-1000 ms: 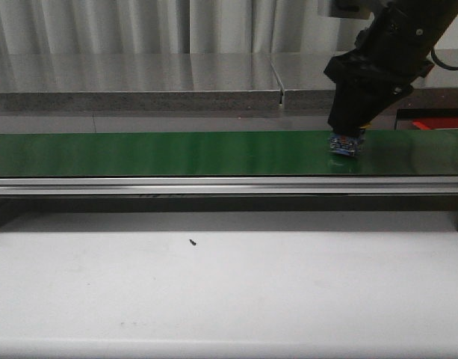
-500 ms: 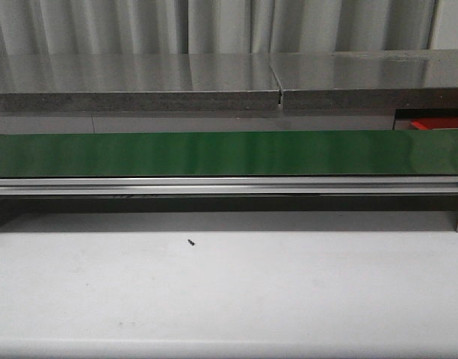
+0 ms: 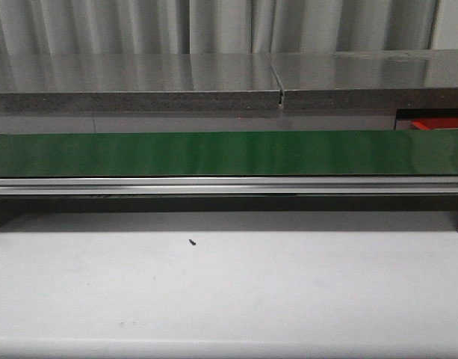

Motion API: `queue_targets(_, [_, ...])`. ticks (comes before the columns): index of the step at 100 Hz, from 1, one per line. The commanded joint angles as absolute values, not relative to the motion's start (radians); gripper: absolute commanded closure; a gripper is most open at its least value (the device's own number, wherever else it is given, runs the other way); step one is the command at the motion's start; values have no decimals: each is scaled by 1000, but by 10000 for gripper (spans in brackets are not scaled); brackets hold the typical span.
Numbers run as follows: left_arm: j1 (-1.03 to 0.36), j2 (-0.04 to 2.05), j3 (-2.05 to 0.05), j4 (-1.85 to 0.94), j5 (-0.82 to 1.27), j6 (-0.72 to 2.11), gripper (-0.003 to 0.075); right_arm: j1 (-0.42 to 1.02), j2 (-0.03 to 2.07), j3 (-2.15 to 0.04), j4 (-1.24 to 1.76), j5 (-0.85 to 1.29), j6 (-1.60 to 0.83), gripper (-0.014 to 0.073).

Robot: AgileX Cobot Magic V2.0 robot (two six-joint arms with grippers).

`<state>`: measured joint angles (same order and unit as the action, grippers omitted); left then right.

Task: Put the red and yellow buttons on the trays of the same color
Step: 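Lower the yellow button into the yellow tray and release it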

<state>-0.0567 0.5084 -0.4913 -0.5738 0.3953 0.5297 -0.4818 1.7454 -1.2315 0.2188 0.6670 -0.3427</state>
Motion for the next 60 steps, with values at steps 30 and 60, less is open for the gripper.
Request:
queue_targets(30, [-65,509,-518,-599,329,523,739,-473,1823,-1254,262,580,-342,388])
queue_targets(60, [-65,509,-518,-599,329,523,739,-473,1834,-1254,262,582,-342,168])
